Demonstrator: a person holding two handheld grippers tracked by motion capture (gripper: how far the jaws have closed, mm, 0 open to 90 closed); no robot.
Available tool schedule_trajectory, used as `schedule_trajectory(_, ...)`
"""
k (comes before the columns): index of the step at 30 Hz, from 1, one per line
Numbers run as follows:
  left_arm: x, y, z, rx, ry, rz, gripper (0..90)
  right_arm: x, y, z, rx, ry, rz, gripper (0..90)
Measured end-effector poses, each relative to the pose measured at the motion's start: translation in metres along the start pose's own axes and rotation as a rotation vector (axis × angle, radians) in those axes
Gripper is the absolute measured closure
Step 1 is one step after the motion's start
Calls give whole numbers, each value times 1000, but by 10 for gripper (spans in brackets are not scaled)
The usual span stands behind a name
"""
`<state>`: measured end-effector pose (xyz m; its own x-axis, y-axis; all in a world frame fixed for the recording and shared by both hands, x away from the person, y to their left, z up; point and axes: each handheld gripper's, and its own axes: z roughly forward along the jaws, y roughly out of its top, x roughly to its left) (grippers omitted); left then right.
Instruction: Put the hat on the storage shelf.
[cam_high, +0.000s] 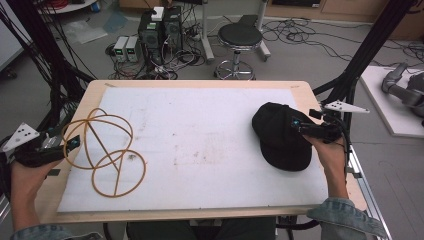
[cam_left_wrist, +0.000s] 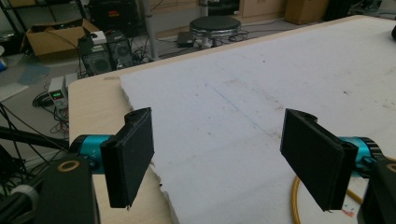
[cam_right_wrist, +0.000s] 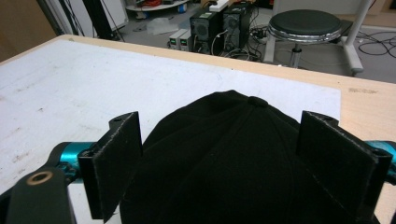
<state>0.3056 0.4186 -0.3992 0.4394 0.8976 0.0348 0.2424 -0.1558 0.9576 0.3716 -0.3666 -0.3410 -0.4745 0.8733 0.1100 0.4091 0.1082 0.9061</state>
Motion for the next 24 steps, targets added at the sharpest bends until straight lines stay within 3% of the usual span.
schedule_trajectory(12,2,-1,-1,-7,-1,-6,261,-1,0,2,-4,-14,1,141)
schedule_trajectory(24,2,0,-4,-9,7,-5,261,-9,3,18,-30,-47,22,142)
